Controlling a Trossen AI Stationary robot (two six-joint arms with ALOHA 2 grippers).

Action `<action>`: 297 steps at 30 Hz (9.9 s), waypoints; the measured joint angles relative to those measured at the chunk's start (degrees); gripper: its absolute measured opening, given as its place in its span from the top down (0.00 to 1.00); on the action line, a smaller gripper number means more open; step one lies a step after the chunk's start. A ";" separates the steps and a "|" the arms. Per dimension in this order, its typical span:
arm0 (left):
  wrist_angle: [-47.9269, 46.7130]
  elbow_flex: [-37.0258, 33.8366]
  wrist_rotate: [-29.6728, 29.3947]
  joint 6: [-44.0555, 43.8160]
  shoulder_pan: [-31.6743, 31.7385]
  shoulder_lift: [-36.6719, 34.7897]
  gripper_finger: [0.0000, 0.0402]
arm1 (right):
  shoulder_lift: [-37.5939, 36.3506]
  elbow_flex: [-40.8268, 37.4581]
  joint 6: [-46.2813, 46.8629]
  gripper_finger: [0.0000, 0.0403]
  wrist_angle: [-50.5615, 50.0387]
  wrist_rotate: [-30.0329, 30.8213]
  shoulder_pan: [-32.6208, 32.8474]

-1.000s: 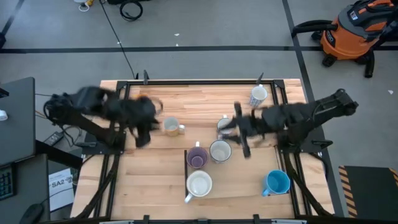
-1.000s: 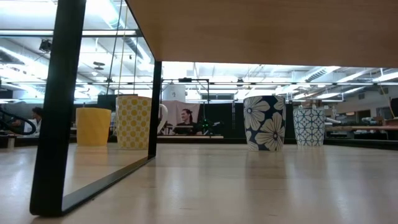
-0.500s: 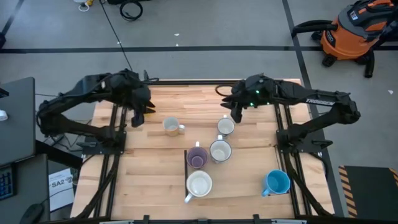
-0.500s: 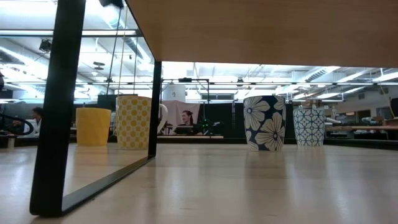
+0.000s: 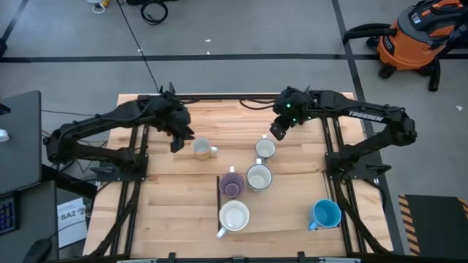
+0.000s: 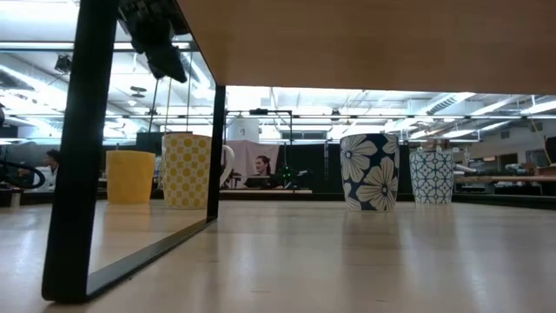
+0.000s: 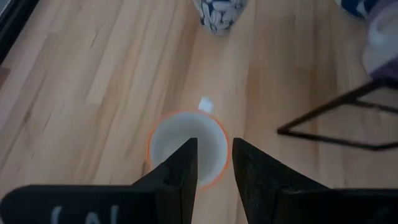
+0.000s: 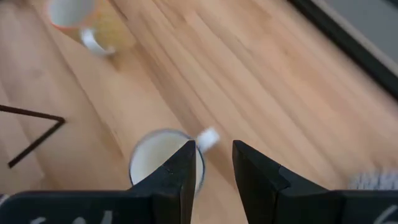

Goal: Place coffee mugs
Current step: Put the bottom white blue patterned mug on the shelf

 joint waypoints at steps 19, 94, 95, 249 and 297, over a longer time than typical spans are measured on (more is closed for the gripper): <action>4.50 -1.55 0.23 -3.54 0.31 0.00 0.73 | 1.72 -13.29 23.84 0.72 4.36 -0.59 1.03; 5.86 -1.53 0.17 -5.05 0.29 0.04 0.73 | -2.39 -18.36 -5.17 0.91 8.81 -3.53 -14.23; 6.14 -1.53 0.17 -5.07 0.29 0.04 0.73 | -3.27 -18.15 -5.95 0.91 8.48 -4.31 -14.73; 8.33 -1.51 0.12 -4.57 0.29 0.02 0.73 | 8.19 -17.86 43.64 0.65 -7.14 -2.98 -5.73; 8.35 -1.51 0.10 -4.53 0.30 0.02 0.73 | 9.00 22.24 11.94 0.92 -36.15 -4.40 -6.88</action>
